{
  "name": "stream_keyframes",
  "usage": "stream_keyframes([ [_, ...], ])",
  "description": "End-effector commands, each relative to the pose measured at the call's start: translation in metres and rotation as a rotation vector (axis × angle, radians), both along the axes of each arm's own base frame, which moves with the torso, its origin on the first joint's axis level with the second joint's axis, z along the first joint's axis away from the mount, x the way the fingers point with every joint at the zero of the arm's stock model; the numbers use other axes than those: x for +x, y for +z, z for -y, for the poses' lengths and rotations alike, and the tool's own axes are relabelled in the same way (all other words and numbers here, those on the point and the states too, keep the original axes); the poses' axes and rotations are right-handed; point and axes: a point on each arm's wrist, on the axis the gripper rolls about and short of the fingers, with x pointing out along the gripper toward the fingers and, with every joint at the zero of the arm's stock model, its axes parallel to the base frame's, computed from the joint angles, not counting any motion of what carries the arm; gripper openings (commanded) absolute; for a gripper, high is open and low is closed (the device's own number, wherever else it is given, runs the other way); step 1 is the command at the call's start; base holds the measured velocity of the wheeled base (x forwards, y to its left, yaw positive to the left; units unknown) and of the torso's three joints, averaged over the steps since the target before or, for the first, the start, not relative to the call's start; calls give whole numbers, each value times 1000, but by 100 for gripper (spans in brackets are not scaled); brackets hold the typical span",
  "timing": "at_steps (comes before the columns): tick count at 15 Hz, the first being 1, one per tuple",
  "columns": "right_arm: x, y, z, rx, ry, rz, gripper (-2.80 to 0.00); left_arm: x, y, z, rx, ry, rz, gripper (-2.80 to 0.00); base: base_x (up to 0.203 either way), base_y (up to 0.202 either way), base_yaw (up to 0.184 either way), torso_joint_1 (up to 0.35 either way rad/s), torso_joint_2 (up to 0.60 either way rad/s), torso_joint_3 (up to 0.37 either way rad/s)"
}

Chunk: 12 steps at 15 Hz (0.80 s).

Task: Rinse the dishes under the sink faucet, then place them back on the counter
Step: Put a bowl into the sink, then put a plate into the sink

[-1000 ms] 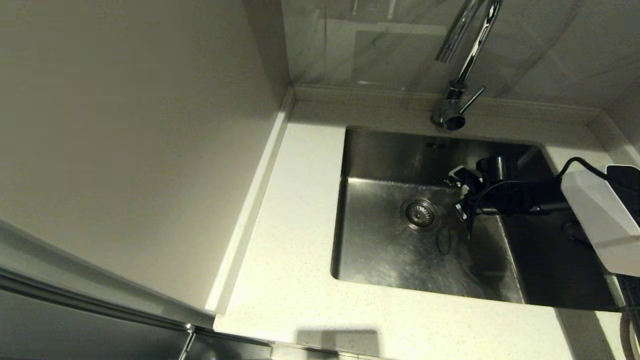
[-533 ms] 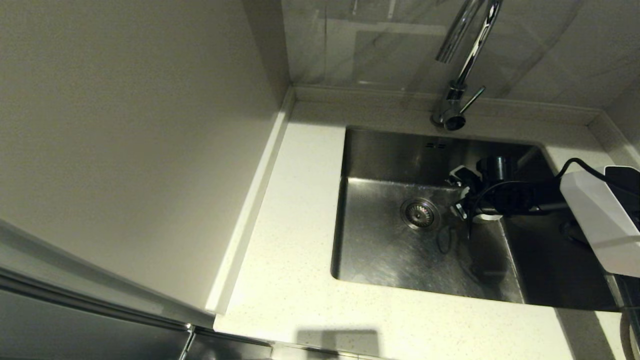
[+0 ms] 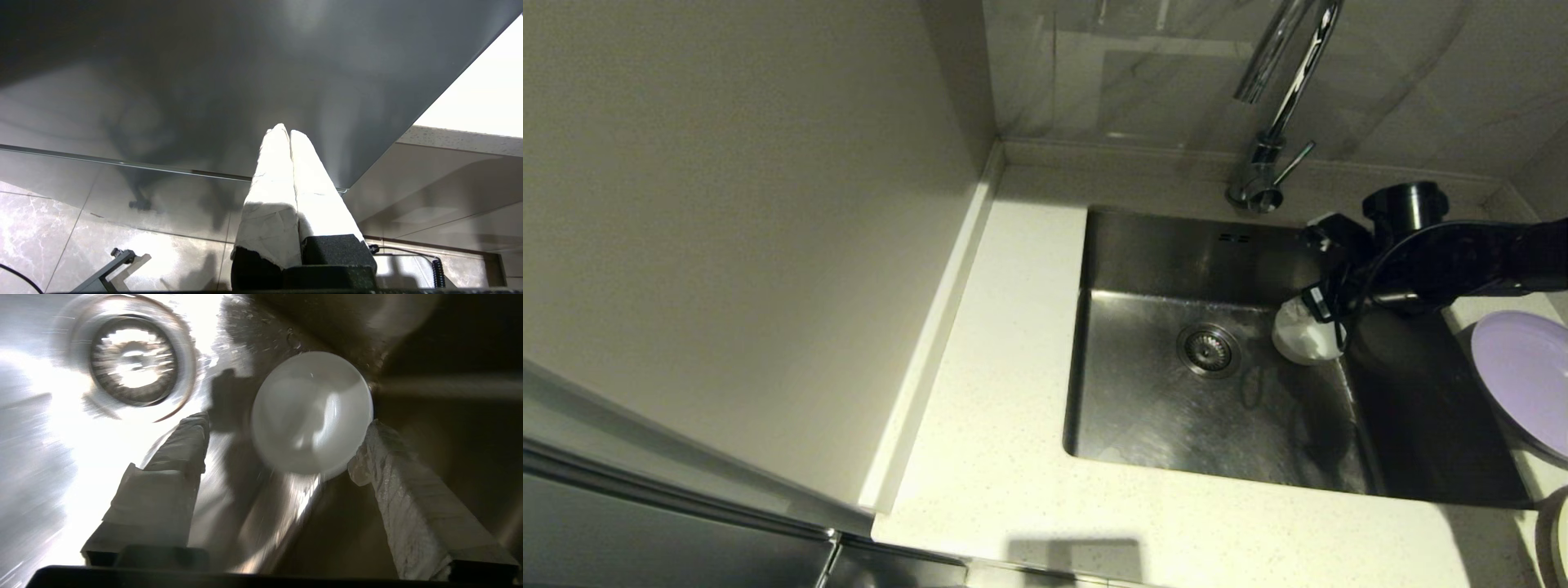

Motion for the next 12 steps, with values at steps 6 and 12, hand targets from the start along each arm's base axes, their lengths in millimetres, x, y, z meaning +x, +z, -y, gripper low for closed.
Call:
stream_keyframes([
  [6,-110,92,-9,42,8,74,-280,0,0,0,-1,0,2,-280,0,0,0,0,0,0],
  [12,-154,96,8,69,-206,-2,-280,0,0,0,-1,0,2,-280,0,0,0,0,0,0],
])
